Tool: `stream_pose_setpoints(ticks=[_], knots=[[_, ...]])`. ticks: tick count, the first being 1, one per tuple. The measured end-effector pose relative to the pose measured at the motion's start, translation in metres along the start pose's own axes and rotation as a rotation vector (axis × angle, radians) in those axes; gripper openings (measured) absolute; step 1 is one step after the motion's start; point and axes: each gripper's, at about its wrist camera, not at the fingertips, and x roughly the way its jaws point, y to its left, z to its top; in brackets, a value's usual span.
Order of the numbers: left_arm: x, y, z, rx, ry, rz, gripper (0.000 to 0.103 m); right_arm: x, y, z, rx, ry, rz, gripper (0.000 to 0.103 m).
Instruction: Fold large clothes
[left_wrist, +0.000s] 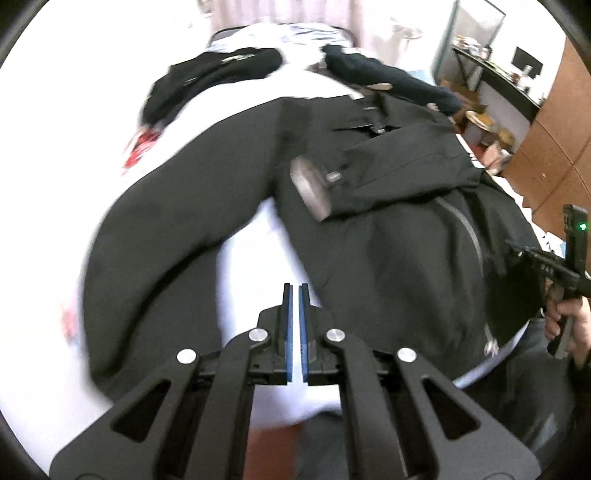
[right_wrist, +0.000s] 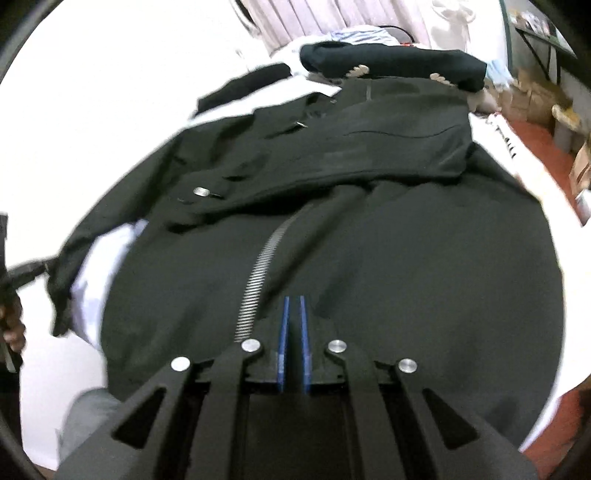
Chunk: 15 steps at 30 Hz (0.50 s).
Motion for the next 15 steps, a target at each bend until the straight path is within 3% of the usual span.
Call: stream_pose_setpoints(ticks=[4,8,10,15], knots=[[-0.026,0.049,-0.036,-0.022,-0.011,0.072,0.021,0.019,0.011,-0.016,0.048,0.018,0.158,0.006],[-0.036,0.090,-0.067,-0.088,-0.035,0.121,0.032,0.048,0.023,-0.024,-0.018,0.083,0.113,0.007],[-0.034,0.105,-0.081,-0.128,-0.044,0.114,0.050,0.057,0.022,-0.024,-0.024,0.100,0.113,0.006],[-0.016,0.114,-0.109,-0.115,-0.039,0.118,0.064,0.063,0.016,-0.026,-0.005,0.112,0.136,0.004]])
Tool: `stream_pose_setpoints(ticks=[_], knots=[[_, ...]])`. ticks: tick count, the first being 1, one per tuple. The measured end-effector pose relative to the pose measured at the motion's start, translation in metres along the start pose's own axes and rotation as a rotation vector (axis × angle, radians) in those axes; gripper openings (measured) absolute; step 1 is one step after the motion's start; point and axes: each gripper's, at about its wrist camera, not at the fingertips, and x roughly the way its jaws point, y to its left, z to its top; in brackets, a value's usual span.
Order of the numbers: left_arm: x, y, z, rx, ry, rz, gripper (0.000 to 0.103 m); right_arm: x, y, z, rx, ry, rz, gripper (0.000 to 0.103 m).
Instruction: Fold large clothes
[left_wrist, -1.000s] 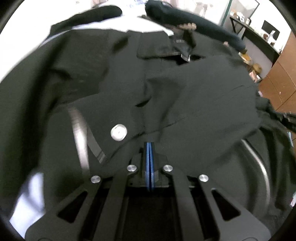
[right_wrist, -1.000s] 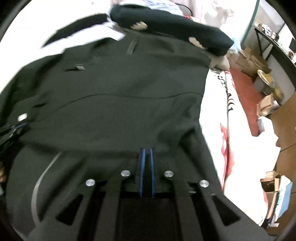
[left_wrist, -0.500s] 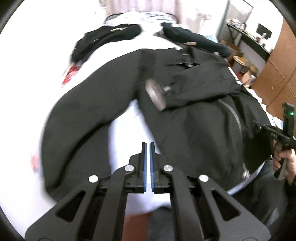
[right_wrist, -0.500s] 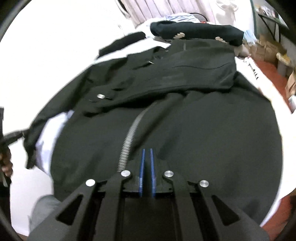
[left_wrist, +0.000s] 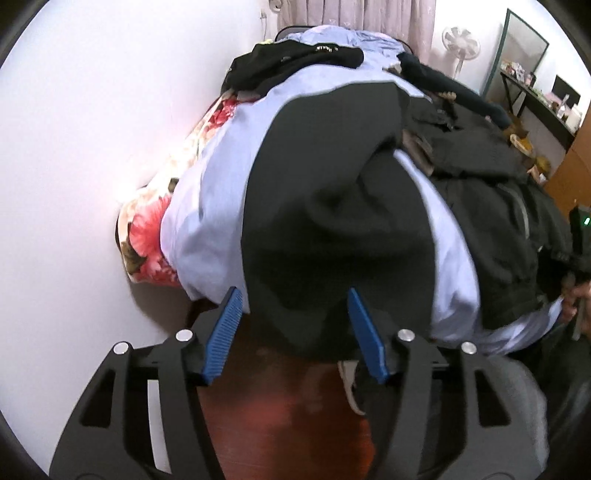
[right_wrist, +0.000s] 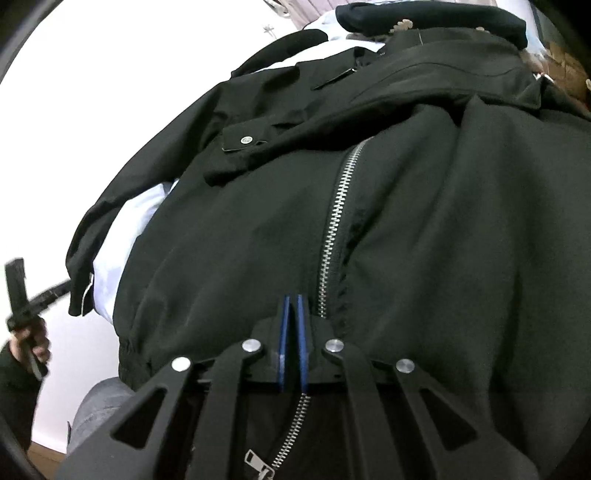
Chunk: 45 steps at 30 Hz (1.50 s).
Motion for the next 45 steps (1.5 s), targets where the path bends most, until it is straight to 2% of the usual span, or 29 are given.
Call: stream_pose_setpoints(ticks=[3,7,9,13,16,21,24,30,32,35,37,38,40,43,45], knots=[[0.005,0.002,-0.010,0.024,-0.040,0.042,0.077,-0.001,0.000,-0.001,-0.012,0.000,0.001,0.004],[0.017,0.006,-0.008,0.006,-0.044,0.012,0.080,-0.003,-0.003,-0.002,-0.017,-0.001,0.008,0.004],[0.025,0.009,-0.006,-0.022,-0.036,-0.003,0.085,-0.003,-0.003,-0.003,-0.021,-0.002,0.009,0.004],[0.042,0.021,-0.004,-0.133,-0.018,-0.146,0.085,-0.003,-0.004,-0.003,-0.023,-0.001,0.014,0.004],[0.060,0.037,-0.009,-0.272,0.007,-0.276,0.086,-0.002,-0.004,-0.003,-0.026,0.000,0.013,0.004],[0.073,0.049,-0.021,-0.420,-0.006,-0.420,0.087,-0.002,-0.004,-0.003,-0.028,-0.002,0.012,0.004],[0.066,0.048,-0.025,-0.443,-0.050,-0.470,0.086,-0.002,-0.003,-0.003,-0.032,-0.002,0.012,0.004],[0.052,0.043,-0.025,-0.514,-0.113,-0.630,0.086,-0.002,-0.002,-0.003,-0.033,-0.003,0.011,0.004],[0.050,0.038,-0.021,-0.517,-0.127,-0.650,0.086,-0.002,-0.002,-0.003,-0.032,-0.003,0.012,0.004],[0.053,0.027,-0.010,-0.518,-0.096,-0.652,0.074,-0.002,-0.003,-0.003,-0.032,-0.003,0.013,0.004],[0.055,0.022,-0.006,-0.526,-0.088,-0.659,0.050,-0.002,-0.003,-0.003,-0.031,-0.003,0.014,0.004],[0.054,0.020,-0.003,-0.518,-0.095,-0.653,0.045,-0.002,-0.002,-0.003,-0.029,-0.002,0.016,0.004],[0.052,0.017,0.000,-0.500,-0.110,-0.638,0.026,-0.002,-0.003,-0.003,-0.026,-0.001,0.021,0.004],[0.041,0.012,0.004,-0.495,-0.150,-0.662,0.010,-0.003,-0.003,-0.003,-0.028,0.003,0.029,0.005],[0.029,0.009,0.012,-0.486,-0.188,-0.687,0.008,-0.003,-0.004,-0.003,-0.029,0.006,0.036,0.005]])
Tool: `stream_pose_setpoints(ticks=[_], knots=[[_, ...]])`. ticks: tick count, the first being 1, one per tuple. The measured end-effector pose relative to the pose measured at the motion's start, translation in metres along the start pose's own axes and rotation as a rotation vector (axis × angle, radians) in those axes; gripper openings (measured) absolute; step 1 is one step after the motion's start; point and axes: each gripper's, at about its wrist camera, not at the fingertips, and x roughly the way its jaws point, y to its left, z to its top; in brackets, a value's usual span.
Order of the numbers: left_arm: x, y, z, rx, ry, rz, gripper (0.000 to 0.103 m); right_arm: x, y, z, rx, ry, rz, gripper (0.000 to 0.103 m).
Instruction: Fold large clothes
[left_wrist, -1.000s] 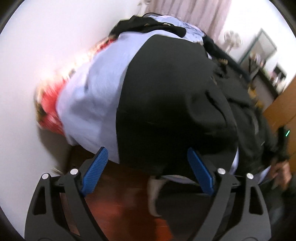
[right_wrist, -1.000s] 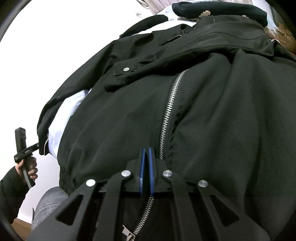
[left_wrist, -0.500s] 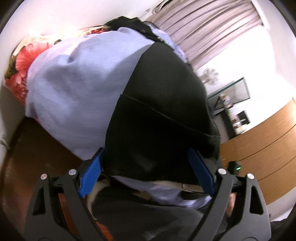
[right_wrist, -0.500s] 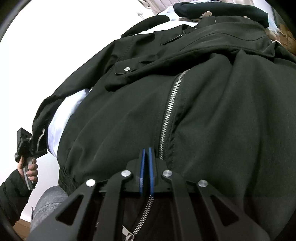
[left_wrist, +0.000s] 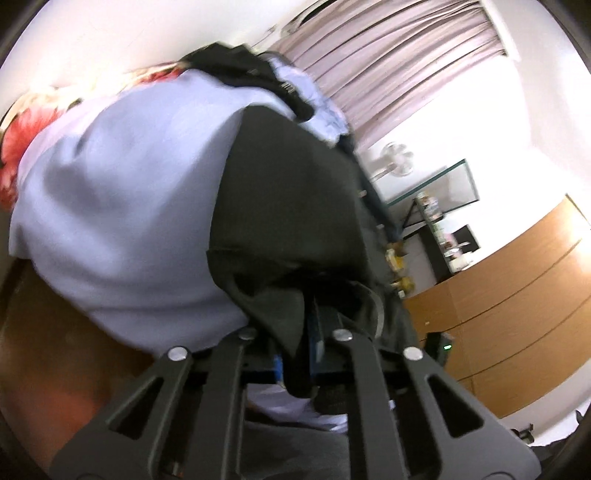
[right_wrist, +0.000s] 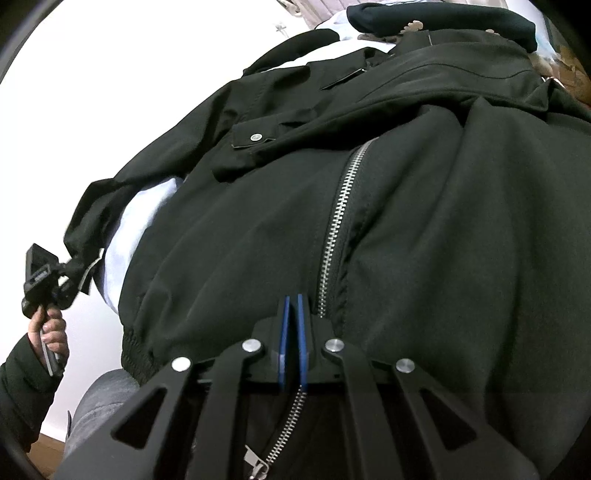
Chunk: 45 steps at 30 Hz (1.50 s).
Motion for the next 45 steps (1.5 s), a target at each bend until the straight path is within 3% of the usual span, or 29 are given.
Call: stream_pose_setpoints(ticks=[6,14,22,26,31,34,42,45], knots=[[-0.009,-0.069,0.028,0.082,-0.089,-0.104,0.007,-0.011,0.000,0.003,-0.008,-0.027,0.019,0.010],[0.036,-0.195,0.076,0.279,-0.072,-0.232,0.007,-0.043,-0.013,0.007,0.032,-0.138,0.059,0.012],[0.135,-0.315,0.095,0.450,0.050,-0.324,0.007,-0.084,-0.041,0.012,0.114,-0.264,0.107,0.013],[0.211,-0.364,0.079,0.522,0.164,-0.345,0.007,-0.113,-0.069,0.013,0.207,-0.361,0.106,0.016],[0.322,-0.391,0.031,0.587,0.340,-0.300,0.007,-0.145,-0.096,0.012,0.275,-0.453,0.066,0.016],[0.385,-0.390,-0.002,0.609,0.451,-0.251,0.007,-0.158,-0.113,0.008,0.303,-0.462,0.020,0.016],[0.509,-0.343,-0.082,0.646,0.743,-0.030,0.007,-0.162,-0.130,0.002,0.283,-0.407,-0.066,0.018],[0.537,-0.320,-0.093,0.599,0.790,0.033,0.007,-0.158,-0.141,-0.004,0.279,-0.366,-0.102,0.018]])
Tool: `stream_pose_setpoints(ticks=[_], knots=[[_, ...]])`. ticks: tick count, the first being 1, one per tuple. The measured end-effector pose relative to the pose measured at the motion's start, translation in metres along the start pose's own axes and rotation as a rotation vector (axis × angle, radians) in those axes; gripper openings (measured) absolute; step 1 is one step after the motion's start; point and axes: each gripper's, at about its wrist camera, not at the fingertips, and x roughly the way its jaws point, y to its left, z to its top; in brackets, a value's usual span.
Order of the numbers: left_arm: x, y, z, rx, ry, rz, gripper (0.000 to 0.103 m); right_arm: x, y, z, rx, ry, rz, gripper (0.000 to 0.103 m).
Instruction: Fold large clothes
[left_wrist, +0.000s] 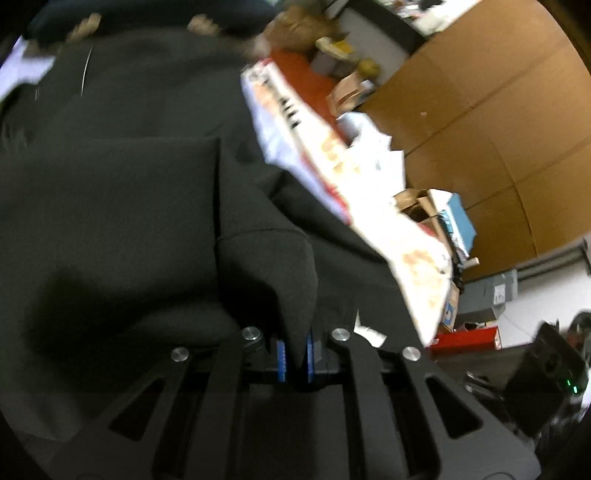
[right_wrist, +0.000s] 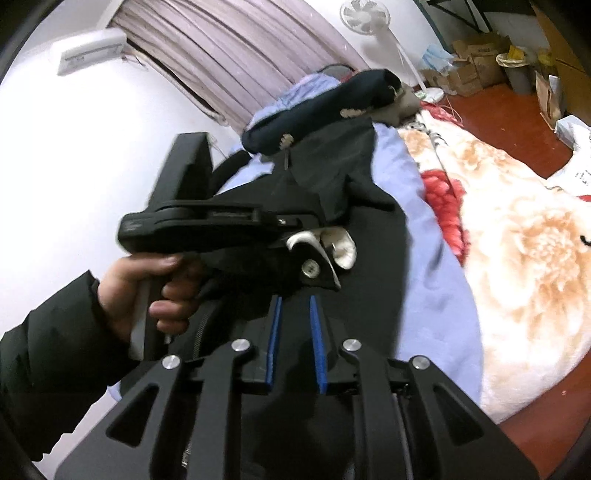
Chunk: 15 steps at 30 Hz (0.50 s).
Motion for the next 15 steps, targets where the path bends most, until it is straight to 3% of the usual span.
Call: stream_pose_setpoints(ticks=[6,8,10,11,12,13,15], knots=[[0.025,-0.007,0.009,0.076,0.075,0.100,0.008,-0.003,-0.011,-0.001,-0.076,0.010,-0.030,0.019],[0.017,-0.018,0.011,0.131,0.061,0.134,0.012,-0.008,-0.010,0.001,-0.093,-0.008,-0.025,0.027],[0.006,-0.024,0.010,0.169,0.036,0.156,0.017,-0.015,-0.006,0.002,-0.104,-0.047,-0.037,0.052],[-0.001,-0.028,0.010,0.173,0.023,0.155,0.020,-0.020,-0.003,0.004,-0.109,-0.072,-0.032,0.056],[-0.012,-0.029,0.006,0.176,-0.003,0.167,0.040,-0.021,0.001,0.006,-0.121,-0.076,-0.024,0.058],[-0.022,-0.029,0.002,0.176,-0.037,0.183,0.067,-0.021,0.006,0.011,-0.154,-0.077,-0.034,0.059],[-0.041,-0.024,-0.010,0.178,-0.098,0.187,0.077,-0.019,0.015,0.021,-0.222,-0.084,-0.050,0.059]])
